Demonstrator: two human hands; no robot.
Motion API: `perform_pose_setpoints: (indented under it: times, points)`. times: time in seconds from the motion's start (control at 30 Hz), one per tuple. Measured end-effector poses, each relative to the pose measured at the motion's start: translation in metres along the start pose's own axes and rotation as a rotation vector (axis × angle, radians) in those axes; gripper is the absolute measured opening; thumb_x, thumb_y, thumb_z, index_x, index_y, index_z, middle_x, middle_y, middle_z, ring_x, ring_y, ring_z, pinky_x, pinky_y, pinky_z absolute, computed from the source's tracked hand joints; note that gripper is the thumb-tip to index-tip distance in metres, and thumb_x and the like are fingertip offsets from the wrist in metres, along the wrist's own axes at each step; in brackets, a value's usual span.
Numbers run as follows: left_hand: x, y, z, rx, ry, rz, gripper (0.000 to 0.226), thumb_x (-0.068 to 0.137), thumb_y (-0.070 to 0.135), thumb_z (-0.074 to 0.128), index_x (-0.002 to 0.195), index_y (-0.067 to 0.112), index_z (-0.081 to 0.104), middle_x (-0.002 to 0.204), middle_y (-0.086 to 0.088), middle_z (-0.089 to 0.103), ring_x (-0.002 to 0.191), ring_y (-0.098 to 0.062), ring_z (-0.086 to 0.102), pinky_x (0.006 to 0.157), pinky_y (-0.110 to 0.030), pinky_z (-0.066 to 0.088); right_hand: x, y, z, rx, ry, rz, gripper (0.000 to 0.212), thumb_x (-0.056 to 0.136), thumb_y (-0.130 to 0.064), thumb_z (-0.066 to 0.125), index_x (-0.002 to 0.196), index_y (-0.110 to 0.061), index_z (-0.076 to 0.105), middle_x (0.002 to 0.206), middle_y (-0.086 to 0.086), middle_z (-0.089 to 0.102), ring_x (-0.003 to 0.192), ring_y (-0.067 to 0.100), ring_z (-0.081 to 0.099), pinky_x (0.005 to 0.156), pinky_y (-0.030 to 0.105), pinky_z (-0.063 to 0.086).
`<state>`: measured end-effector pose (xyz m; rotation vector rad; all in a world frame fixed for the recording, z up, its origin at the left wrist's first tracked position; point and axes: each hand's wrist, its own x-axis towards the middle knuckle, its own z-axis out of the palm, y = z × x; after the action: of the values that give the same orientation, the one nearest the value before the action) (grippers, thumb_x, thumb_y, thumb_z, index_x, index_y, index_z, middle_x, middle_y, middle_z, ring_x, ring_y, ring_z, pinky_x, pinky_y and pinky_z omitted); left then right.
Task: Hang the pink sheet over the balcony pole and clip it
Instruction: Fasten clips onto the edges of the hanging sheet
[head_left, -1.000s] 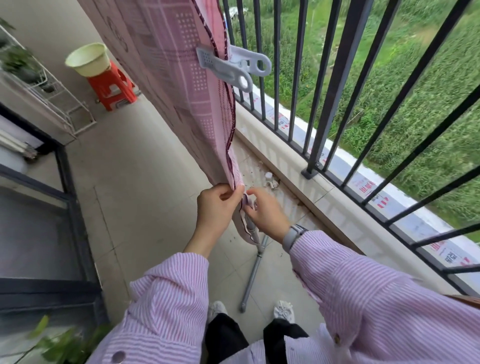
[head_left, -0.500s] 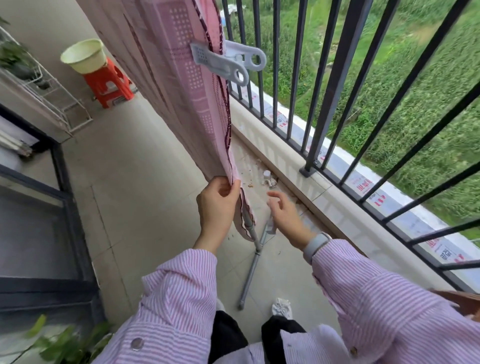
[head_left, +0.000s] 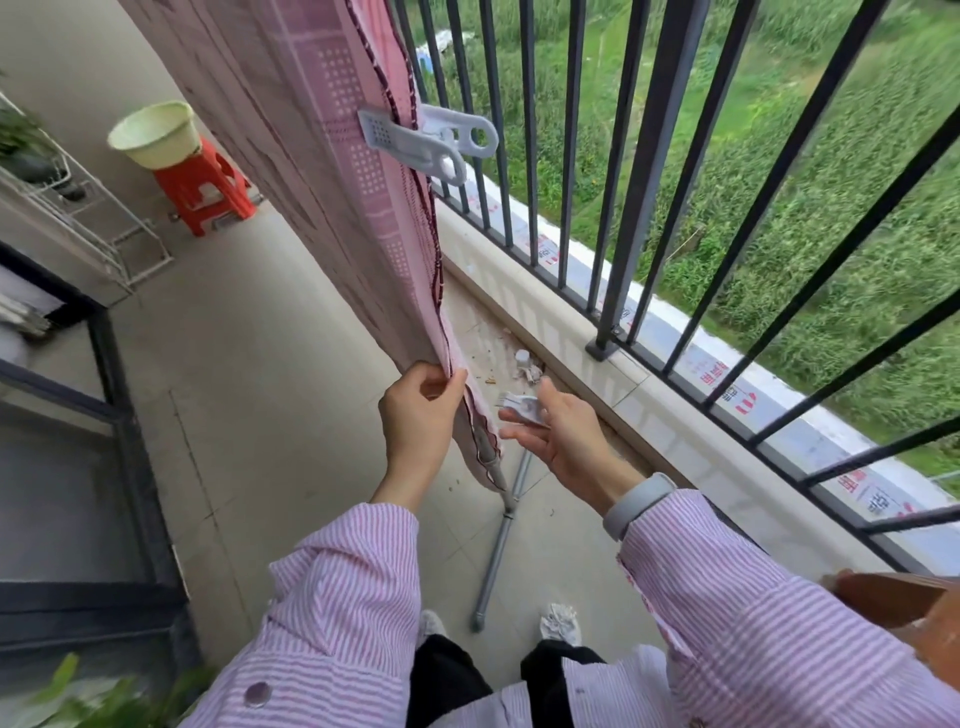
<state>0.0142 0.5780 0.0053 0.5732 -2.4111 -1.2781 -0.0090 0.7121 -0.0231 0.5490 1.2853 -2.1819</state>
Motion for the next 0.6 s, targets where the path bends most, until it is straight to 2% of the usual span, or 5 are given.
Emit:
perform_pose_setpoints:
  times: [0.17, 0.33, 0.47, 0.53, 0.6]
  points:
    - [-0.001, 0.001, -0.001, -0.001, -0.002, 0.002, 0.021, 0.080, 0.015, 0.067, 0.063, 0.013, 0.054, 0.057, 0.013, 0.053, 0.056, -0.001, 0.051, 0.053, -0.003, 0.035, 0.008, 0.002, 0.004, -0.045, 0.174, 0.004, 0.021, 0.092, -0.005, 0.032, 0.101, -0.005, 0.050, 0.079, 0.011, 0.051, 0.050, 0.014, 0.046, 0.038, 0.016, 0.037]
    - [0.000, 0.001, -0.003, -0.007, -0.007, 0.001, 0.021, 0.079, 0.015, 0.067, 0.063, 0.012, 0.055, 0.056, 0.013, 0.054, 0.055, 0.000, 0.051, 0.053, -0.003, 0.036, 0.000, 0.003, -0.001, -0.208, 0.023, -0.077, 0.031, 0.088, 0.003, 0.034, 0.114, 0.005, 0.052, 0.091, 0.018, 0.060, 0.059, 0.020, 0.055, 0.047, 0.016, 0.043]
    - [0.000, 0.002, -0.003, -0.027, -0.020, -0.030, 0.020, 0.079, 0.015, 0.067, 0.063, 0.012, 0.056, 0.057, 0.011, 0.055, 0.055, -0.002, 0.052, 0.053, -0.003, 0.036, -0.002, 0.006, -0.005, -0.316, 0.011, -0.159, 0.030, 0.086, 0.001, 0.049, 0.115, 0.008, 0.053, 0.108, 0.025, 0.061, 0.086, 0.030, 0.063, 0.079, 0.028, 0.052]
    - [0.002, 0.002, -0.004, -0.039, -0.039, -0.056, 0.019, 0.079, 0.017, 0.067, 0.062, 0.013, 0.057, 0.058, 0.010, 0.057, 0.057, -0.003, 0.052, 0.052, -0.004, 0.036, -0.005, 0.009, -0.007, -0.383, -0.039, -0.190, 0.018, 0.084, 0.000, 0.053, 0.098, 0.007, 0.061, 0.109, 0.037, 0.056, 0.101, 0.044, 0.056, 0.098, 0.051, 0.042]
    - [0.004, 0.002, -0.006, -0.025, -0.067, -0.073, 0.019, 0.078, 0.019, 0.068, 0.062, 0.014, 0.059, 0.058, 0.009, 0.059, 0.057, -0.004, 0.052, 0.051, -0.006, 0.036, -0.008, 0.013, -0.009, -0.389, -0.104, -0.168, 0.016, 0.086, -0.004, 0.053, 0.086, -0.007, 0.070, 0.103, 0.033, 0.061, 0.097, 0.036, 0.060, 0.102, 0.054, 0.037]
